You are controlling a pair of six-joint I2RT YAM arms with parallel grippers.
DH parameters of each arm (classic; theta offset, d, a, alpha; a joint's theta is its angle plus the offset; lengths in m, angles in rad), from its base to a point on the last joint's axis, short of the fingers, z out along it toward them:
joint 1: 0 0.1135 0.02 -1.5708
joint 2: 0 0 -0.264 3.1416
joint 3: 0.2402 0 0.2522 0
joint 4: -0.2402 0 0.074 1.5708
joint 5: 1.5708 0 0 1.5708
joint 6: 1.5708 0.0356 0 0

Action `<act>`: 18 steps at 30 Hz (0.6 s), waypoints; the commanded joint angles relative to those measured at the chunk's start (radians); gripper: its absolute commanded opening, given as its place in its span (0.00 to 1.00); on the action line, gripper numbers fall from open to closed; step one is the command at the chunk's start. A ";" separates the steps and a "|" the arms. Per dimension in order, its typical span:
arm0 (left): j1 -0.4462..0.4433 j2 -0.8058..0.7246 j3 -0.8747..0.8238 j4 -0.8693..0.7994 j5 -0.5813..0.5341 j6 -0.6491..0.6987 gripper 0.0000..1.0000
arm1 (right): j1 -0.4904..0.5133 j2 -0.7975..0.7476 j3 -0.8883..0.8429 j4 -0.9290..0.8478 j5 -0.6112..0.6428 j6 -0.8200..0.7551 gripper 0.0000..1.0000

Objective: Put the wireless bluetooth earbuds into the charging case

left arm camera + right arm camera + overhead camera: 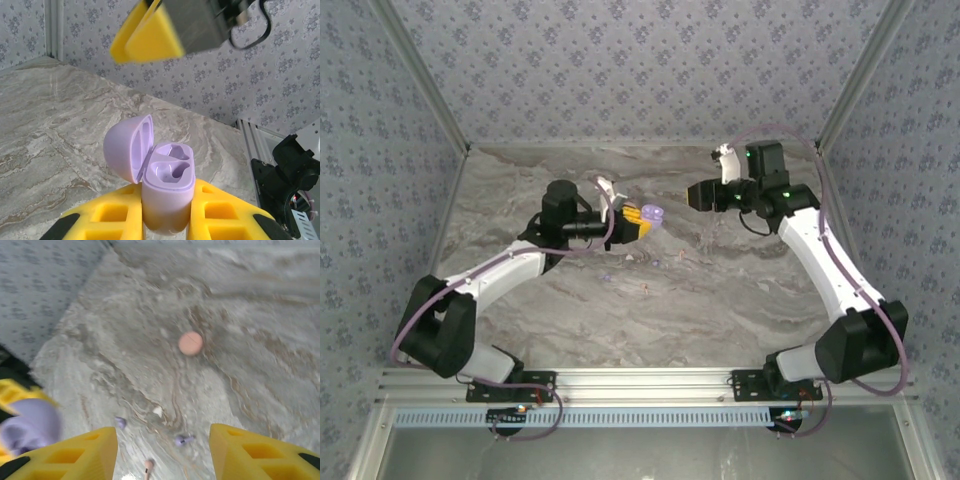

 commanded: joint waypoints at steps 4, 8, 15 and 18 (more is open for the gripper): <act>0.004 -0.088 -0.060 0.120 0.000 -0.067 0.20 | 0.042 0.115 -0.084 -0.061 0.128 0.109 0.53; 0.001 -0.137 -0.113 0.123 -0.041 -0.081 0.19 | 0.097 0.205 -0.109 -0.014 0.127 0.165 0.49; -0.012 -0.202 -0.157 0.061 -0.090 -0.076 0.19 | 0.195 0.333 -0.132 0.059 0.129 0.231 0.42; -0.015 -0.231 -0.174 0.036 -0.103 -0.063 0.19 | 0.214 0.378 -0.126 0.054 0.109 0.219 0.37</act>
